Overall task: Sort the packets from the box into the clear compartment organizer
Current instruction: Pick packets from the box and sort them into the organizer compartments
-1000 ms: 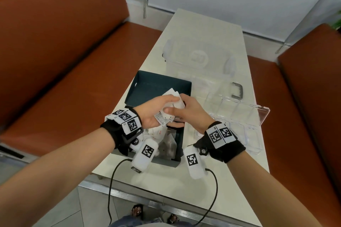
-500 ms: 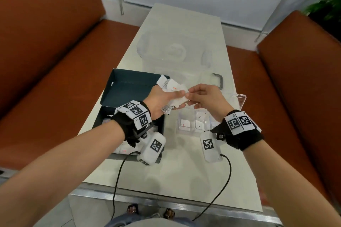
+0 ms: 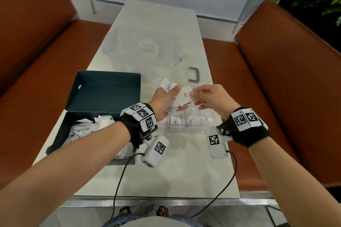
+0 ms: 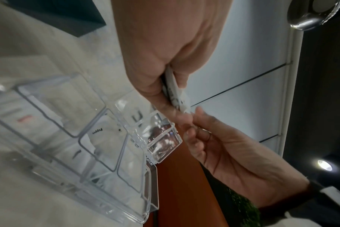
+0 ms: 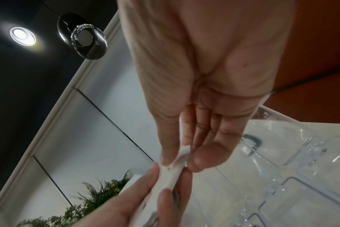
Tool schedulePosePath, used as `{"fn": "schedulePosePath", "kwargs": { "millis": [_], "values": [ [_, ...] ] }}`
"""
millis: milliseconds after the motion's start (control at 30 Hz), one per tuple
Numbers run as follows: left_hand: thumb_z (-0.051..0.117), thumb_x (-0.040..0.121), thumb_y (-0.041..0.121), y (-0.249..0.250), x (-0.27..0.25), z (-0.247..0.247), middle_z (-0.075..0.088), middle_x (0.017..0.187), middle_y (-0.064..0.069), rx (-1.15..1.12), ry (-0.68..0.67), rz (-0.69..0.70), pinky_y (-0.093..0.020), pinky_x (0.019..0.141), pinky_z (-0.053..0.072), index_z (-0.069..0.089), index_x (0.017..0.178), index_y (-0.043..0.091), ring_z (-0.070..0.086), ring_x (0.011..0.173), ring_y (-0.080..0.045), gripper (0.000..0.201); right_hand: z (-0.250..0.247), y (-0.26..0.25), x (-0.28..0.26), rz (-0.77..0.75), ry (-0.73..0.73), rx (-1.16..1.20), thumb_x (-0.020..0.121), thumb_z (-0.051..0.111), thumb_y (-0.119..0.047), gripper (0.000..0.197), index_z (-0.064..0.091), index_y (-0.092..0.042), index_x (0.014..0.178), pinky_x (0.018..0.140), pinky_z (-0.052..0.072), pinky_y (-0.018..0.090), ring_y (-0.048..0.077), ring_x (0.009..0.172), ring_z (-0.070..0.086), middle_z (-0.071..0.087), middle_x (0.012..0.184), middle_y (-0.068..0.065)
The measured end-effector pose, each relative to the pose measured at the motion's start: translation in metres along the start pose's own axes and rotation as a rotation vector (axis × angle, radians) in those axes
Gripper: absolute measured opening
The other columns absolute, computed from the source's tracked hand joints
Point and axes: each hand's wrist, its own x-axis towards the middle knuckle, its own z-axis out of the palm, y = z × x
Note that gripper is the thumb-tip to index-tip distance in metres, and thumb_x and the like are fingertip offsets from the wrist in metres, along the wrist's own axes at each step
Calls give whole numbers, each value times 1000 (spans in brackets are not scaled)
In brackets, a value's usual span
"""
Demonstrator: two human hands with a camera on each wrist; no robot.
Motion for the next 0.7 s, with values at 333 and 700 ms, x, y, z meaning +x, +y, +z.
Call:
{"fn": "schedulePosePath", "kwargs": {
  "millis": [333,700],
  "values": [
    [49,101,21,-14,13,14,67,98,-20,56,-10,42,-37,68,59,57,110,0,67,85,-35,24,-67,23,18,-100,290,-565,89,64,-12,17,71,-10,105,79,54,26,12,74,61,71,94,5],
    [49,102,23,-17,14,20,64,101,-20,64,-39,47,-32,65,59,56,115,-4,65,88,-35,31,-26,83,28,-100,-47,-1354,93,41,-9,36,67,-31,106,84,26,37,19,96,51,66,96,-10]
  ]
}}
